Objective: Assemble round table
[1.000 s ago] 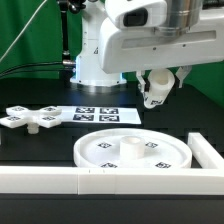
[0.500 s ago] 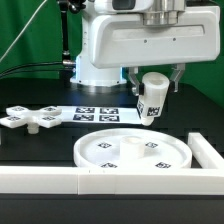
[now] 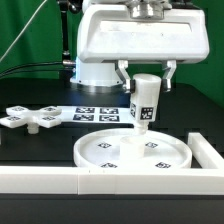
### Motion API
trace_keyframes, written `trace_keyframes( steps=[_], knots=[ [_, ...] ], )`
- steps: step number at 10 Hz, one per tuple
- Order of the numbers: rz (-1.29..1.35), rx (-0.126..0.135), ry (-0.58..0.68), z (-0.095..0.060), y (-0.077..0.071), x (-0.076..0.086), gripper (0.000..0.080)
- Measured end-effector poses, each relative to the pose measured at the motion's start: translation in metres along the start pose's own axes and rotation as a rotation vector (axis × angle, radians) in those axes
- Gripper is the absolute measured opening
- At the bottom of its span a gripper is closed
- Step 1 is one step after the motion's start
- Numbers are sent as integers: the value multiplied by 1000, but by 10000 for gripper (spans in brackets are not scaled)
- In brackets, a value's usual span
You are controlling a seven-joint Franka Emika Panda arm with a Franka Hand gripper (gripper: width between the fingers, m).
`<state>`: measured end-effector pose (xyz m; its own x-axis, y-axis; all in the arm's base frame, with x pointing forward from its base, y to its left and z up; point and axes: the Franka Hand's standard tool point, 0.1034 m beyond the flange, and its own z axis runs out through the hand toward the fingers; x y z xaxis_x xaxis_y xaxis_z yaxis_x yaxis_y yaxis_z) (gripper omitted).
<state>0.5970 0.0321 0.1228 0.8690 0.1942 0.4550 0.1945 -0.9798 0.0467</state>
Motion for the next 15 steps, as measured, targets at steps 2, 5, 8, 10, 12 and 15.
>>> trace_keyframes(
  steps=[2, 5, 8, 10, 12, 15],
  knots=[
    [-6, -11, 27, -2, -3, -15, 409],
    [-6, -9, 11, -2, -4, -27, 409],
    [-5, -6, -4, 4, -5, -34, 409],
    [-5, -4, -12, 7, -6, -38, 409],
    [-5, -2, -23, 12, -7, -43, 409],
    [-5, -5, -13, 15, -8, -45, 409]
  ],
)
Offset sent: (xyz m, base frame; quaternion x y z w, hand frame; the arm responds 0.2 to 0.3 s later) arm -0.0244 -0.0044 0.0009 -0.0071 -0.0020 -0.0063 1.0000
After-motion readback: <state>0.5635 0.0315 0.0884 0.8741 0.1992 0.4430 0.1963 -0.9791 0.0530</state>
